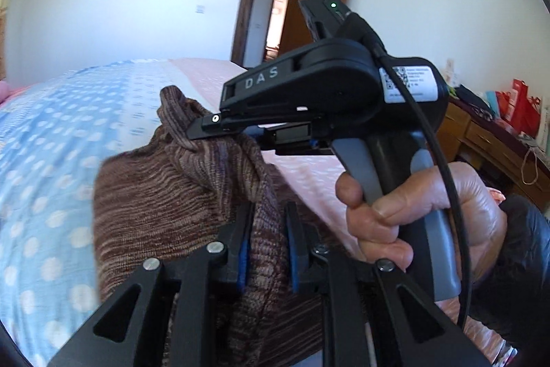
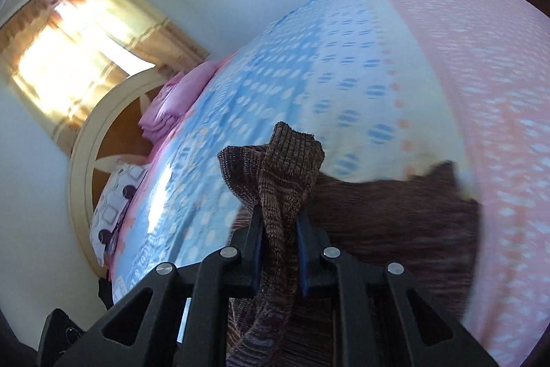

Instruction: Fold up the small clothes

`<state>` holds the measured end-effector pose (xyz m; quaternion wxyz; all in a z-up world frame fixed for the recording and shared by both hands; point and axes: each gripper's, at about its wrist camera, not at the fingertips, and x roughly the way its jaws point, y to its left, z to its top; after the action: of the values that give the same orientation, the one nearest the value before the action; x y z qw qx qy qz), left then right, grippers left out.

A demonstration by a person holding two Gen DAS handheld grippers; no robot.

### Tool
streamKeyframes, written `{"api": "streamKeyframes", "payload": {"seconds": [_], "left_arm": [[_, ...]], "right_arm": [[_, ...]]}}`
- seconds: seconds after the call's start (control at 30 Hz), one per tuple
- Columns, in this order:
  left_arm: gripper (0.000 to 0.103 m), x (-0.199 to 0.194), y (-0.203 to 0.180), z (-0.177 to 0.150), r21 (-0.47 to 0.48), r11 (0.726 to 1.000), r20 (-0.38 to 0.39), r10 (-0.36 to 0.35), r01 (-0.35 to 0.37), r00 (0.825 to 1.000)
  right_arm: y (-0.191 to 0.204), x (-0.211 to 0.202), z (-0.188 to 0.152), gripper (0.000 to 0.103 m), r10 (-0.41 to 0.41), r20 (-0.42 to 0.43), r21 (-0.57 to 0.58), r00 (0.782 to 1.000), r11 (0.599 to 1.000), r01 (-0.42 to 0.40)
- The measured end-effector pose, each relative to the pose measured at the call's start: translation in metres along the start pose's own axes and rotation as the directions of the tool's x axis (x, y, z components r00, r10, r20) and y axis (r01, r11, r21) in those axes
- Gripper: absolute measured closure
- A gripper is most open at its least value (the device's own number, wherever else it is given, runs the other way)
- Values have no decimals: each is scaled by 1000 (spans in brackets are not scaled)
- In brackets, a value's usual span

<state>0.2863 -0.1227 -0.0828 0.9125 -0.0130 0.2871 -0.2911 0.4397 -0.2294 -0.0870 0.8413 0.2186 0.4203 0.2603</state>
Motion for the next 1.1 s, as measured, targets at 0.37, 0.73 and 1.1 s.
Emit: {"api": "streamKeyframes", "payload": {"seconds": [0.37,0.73,1.1], "left_arm": [[90,57,-48,-17,86,994,-161,-47,62,986],[49,-16,3,-45,-3,995,-128,-99,99,987],[41,-63,53,-57,-142,986,-64,80,-88,995]], "right_arm": [[-99,-8,-31,86,-9,29,203,1000,979,3],[-73,-100,-71,83,-122,125,154,985,983,102],[7,-103,-159,41,-108,55,47,993,993,106]]}}
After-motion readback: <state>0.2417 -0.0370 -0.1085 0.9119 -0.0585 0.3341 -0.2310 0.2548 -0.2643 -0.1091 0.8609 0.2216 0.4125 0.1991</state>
